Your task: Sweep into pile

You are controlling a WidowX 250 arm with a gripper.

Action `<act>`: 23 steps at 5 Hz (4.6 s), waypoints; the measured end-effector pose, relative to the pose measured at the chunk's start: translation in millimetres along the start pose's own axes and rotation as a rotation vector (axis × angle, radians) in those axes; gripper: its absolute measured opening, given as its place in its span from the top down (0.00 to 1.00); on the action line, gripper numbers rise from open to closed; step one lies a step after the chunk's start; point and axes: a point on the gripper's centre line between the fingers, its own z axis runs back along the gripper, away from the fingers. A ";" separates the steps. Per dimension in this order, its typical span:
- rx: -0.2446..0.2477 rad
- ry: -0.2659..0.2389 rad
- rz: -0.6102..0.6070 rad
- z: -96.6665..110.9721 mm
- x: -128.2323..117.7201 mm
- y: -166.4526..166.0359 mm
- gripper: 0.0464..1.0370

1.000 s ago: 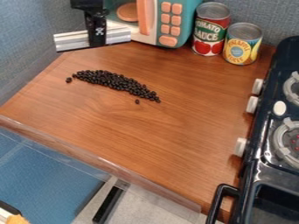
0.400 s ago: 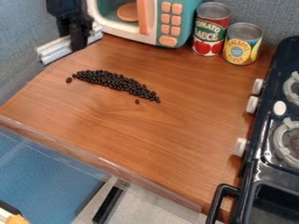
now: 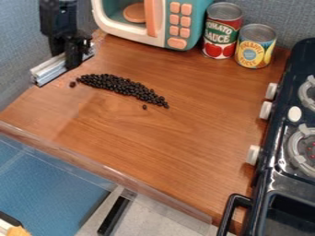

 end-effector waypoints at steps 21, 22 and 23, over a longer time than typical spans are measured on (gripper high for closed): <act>-0.102 0.114 -0.059 -36.7 -50.8 60.4 0.66; -0.089 0.123 -0.056 -36.5 -50.7 65.8 0.66; -0.088 0.136 -0.072 -34.4 -53.6 80.0 0.66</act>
